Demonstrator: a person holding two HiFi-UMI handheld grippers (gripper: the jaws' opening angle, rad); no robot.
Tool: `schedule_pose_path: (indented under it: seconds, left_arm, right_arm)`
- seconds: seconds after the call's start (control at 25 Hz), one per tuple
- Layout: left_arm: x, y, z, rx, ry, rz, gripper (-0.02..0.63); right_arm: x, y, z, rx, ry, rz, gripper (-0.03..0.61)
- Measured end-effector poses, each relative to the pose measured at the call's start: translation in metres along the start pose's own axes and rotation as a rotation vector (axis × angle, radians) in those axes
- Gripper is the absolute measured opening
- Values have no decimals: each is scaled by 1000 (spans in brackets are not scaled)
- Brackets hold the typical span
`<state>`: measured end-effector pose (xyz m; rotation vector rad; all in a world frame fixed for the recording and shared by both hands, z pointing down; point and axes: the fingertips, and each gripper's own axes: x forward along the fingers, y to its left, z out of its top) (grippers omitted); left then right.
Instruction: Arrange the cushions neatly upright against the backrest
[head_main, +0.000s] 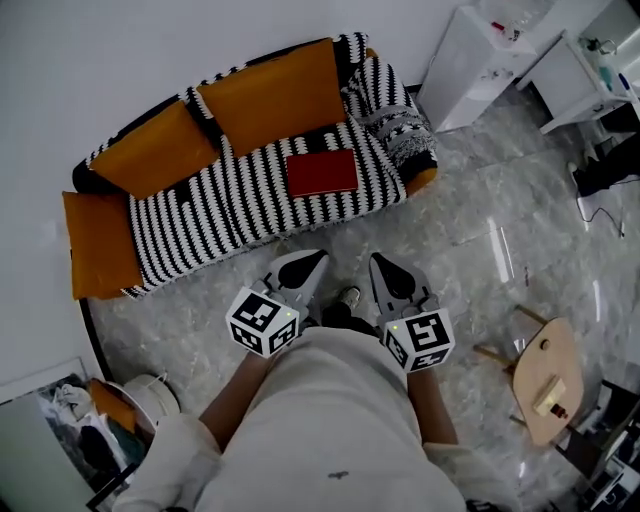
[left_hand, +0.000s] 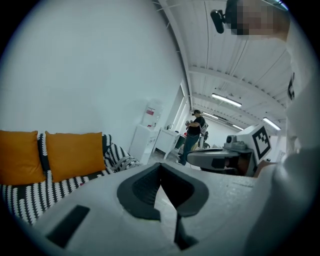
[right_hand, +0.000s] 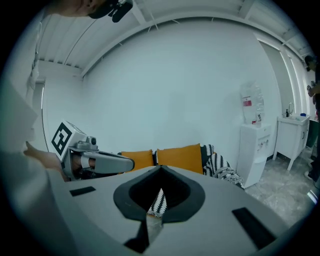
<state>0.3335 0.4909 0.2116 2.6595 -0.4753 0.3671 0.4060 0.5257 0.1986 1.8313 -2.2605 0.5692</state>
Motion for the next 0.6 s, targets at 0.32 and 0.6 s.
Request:
schedule_pose_path:
  seconds: [0.32,0.6]
  left_arm:
    - [5,-7,-4,12,23,-14,11]
    - [6,-15,-5,24,21,-17,11]
  right_arm:
    - [-4,1,-3,-4,7,-4,6]
    - [-11,2,-6,-23,17,3,6]
